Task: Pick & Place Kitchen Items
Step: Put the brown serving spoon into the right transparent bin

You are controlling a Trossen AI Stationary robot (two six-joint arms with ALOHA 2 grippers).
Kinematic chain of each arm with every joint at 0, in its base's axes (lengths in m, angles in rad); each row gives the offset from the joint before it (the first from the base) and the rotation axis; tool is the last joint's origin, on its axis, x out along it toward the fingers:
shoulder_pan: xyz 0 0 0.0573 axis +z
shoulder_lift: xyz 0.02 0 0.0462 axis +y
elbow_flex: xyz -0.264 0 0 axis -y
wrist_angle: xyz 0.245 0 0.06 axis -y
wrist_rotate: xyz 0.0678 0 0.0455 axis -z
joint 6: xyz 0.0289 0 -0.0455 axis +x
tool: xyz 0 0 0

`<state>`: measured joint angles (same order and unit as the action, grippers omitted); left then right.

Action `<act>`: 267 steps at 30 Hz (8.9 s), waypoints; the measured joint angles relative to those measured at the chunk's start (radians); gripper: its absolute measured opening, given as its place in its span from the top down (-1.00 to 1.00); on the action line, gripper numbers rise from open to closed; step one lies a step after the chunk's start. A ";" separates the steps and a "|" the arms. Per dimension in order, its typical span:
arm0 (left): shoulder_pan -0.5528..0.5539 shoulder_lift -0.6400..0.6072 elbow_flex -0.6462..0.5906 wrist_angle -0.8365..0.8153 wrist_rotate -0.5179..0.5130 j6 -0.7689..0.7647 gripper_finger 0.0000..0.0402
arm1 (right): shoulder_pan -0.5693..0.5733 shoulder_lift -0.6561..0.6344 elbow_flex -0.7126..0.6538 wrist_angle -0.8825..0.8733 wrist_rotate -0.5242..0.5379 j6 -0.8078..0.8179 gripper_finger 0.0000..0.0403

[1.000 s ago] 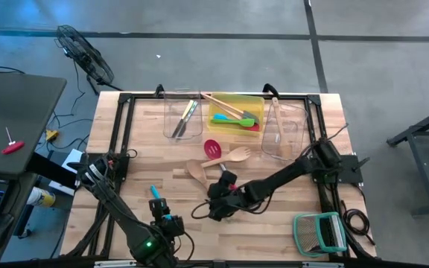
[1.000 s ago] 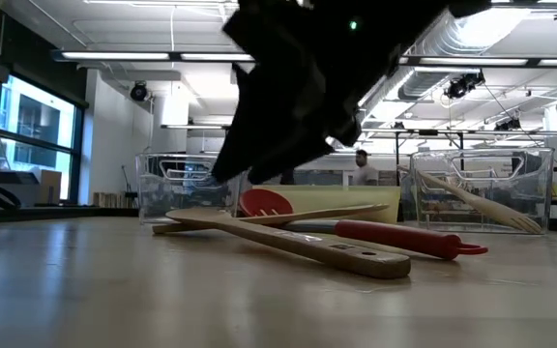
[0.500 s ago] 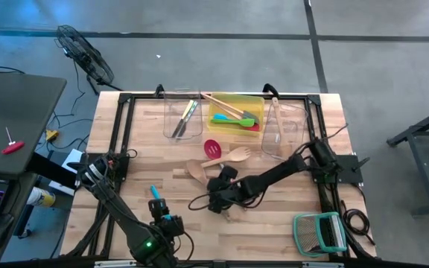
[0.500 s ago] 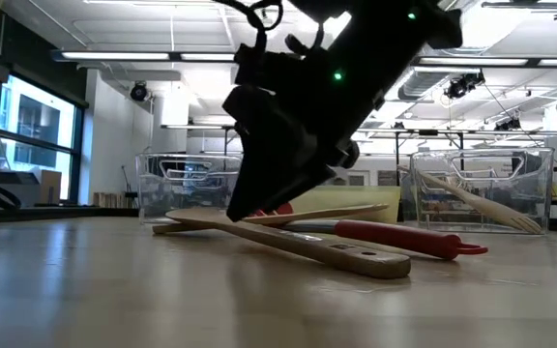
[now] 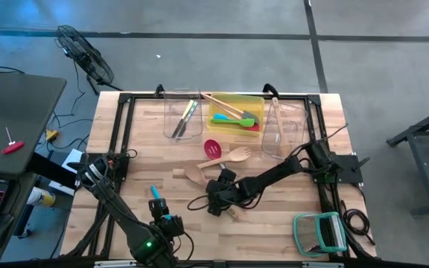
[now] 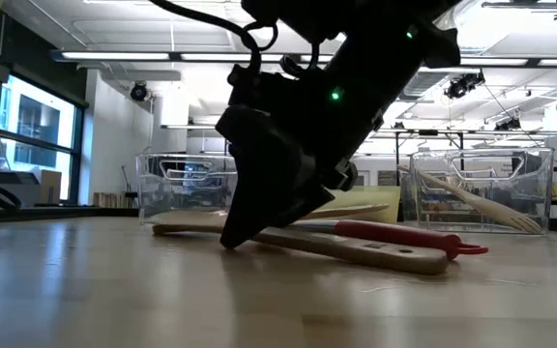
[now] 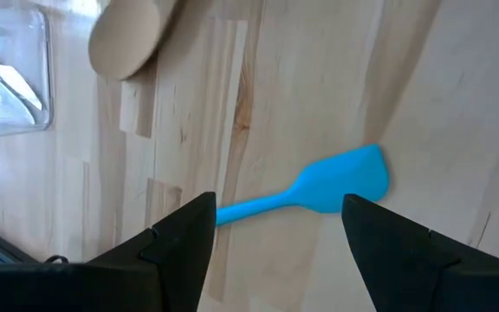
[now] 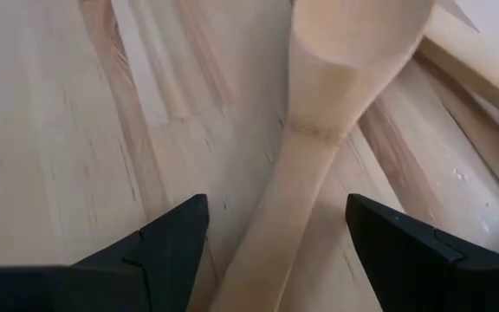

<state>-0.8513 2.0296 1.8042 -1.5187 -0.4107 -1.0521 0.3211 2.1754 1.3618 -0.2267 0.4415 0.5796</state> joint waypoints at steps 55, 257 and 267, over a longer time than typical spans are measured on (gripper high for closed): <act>0.000 0.000 0.001 0.029 0.003 -0.027 -0.21 | 0.076 -0.005 0.091 -0.212 0.108 -0.016 0.69; 0.884 0.157 -0.002 0.205 0.454 1.085 -0.21 | 0.347 -1.201 -0.802 0.238 0.158 -0.180 -0.59; 0.884 0.170 0.001 0.239 0.454 1.092 -0.16 | 0.347 -1.201 -0.802 0.238 0.155 -0.181 -0.59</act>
<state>0.0326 2.1998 1.8053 -1.2801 0.0429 0.0401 0.6680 0.9749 0.5602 0.0116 0.5967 0.3985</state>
